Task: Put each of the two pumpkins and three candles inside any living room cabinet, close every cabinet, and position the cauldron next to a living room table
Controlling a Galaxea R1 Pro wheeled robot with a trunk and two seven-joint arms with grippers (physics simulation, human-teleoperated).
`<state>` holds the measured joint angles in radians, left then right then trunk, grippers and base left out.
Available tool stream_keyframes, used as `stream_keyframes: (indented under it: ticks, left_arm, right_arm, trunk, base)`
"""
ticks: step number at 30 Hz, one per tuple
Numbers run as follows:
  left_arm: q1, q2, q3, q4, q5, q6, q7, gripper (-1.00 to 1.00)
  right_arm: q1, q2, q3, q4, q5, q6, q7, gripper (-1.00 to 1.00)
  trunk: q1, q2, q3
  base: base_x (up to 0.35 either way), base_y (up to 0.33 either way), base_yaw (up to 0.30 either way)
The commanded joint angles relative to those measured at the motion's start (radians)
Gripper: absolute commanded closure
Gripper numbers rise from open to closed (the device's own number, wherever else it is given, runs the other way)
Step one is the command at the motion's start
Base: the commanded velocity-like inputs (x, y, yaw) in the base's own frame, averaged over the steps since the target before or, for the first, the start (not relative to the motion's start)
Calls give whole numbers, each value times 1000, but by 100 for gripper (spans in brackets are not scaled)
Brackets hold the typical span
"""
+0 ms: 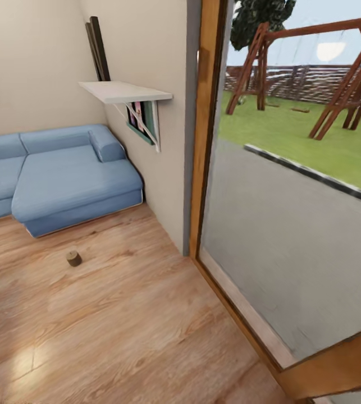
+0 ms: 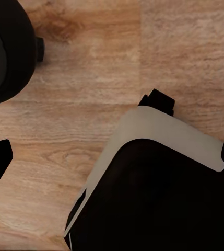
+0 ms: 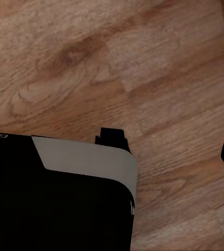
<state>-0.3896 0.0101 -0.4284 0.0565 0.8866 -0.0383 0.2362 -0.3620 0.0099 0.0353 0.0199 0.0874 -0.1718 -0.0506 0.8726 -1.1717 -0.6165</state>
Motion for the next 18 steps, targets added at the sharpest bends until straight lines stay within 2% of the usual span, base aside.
stream_keyframes:
  ticks: [1, 18]
  left_arm:
    - [0, 0, 0, 0, 0, 0, 0, -100]
    - [0, 0, 0, 0, 0, 0, 0, -100]
  right_arm:
    - [0, 0, 0, 0, 0, 0, 0, -100]
    - [0, -1, 0, 0, 0, 0, 0, -100]
  trunk:
    - [0, 0, 0]
    - [0, 0, 0]
  base:
    - [223, -21, 292]
    - [181, -2, 292]
